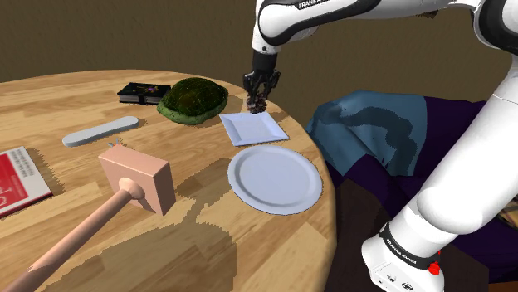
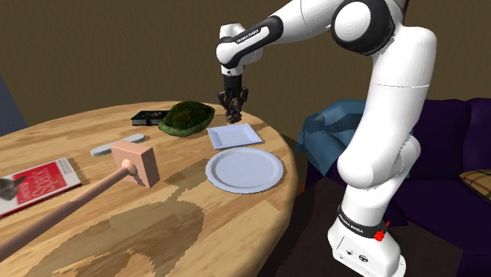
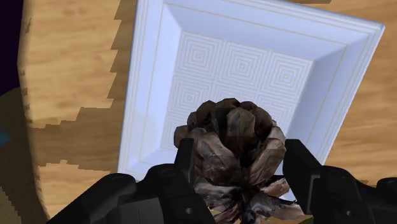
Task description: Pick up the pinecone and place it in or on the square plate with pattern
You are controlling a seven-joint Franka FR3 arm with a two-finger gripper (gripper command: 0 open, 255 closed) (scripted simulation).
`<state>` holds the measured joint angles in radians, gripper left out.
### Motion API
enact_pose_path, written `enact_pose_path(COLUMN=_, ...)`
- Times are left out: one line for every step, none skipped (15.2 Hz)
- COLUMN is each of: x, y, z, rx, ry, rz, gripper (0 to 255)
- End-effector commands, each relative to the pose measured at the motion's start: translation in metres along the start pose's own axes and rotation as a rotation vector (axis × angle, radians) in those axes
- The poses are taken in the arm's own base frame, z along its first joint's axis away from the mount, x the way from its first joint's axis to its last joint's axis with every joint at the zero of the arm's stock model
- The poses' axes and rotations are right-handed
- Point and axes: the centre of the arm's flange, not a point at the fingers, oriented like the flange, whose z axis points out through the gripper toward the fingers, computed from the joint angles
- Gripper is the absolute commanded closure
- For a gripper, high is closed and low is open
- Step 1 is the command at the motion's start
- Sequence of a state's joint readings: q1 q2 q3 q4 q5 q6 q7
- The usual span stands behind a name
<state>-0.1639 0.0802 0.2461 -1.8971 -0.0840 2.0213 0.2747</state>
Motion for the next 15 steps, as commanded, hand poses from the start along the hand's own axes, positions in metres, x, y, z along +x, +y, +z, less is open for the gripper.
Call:
enact_pose_path(x=0.000, y=-0.001, z=0.011, rx=0.000, ry=0.001, rz=-0.001, gripper=255)
enact_pose_path(x=-0.001, y=-0.002, z=0.016, rx=0.000, ry=0.001, rz=-0.001, gripper=255)
enact_pose_path(x=-0.001, y=-0.002, z=0.021, rx=0.000, ry=0.001, rz=-0.001, gripper=255)
enact_pose_path(x=-0.001, y=-0.002, z=0.027, rx=0.000, ry=0.001, rz=-0.001, gripper=255)
enact_pose_path(x=-0.002, y=-0.002, z=0.032, rx=0.000, ry=0.001, rz=-0.001, gripper=255)
enact_pose_path(x=-0.002, y=-0.002, z=0.037, rx=0.000, ry=0.001, rz=-0.001, gripper=255)
enact_pose_path(x=-0.002, y=-0.003, z=0.043, rx=0.000, ry=0.001, rz=-0.001, gripper=255)
enact_pose_path(x=-0.002, y=-0.003, z=0.048, rx=0.000, ry=0.001, rz=-0.001, gripper=255)
enact_pose_path(x=-0.003, y=-0.003, z=0.053, rx=0.000, ry=0.001, rz=-0.001, gripper=255)
enact_pose_path(x=-0.003, y=-0.003, z=0.058, rx=0.000, ry=0.001, rz=-0.001, gripper=255)
enact_pose_path(x=-0.003, y=-0.004, z=0.064, rx=0.000, ry=0.001, rz=-0.001, gripper=255)
enact_pose_path(x=-0.004, y=-0.004, z=0.066, rx=0.000, ry=0.001, rz=-0.001, gripper=255)
enact_pose_path(x=-0.004, y=-0.004, z=0.066, rx=0.000, ry=0.001, rz=-0.001, gripper=255)
enact_pose_path(x=-0.004, y=-0.004, z=0.066, rx=0.000, ry=0.001, rz=-0.001, gripper=255)
enact_pose_path(x=-0.004, y=-0.004, z=0.066, rx=0.000, ry=0.001, rz=-0.001, gripper=255)
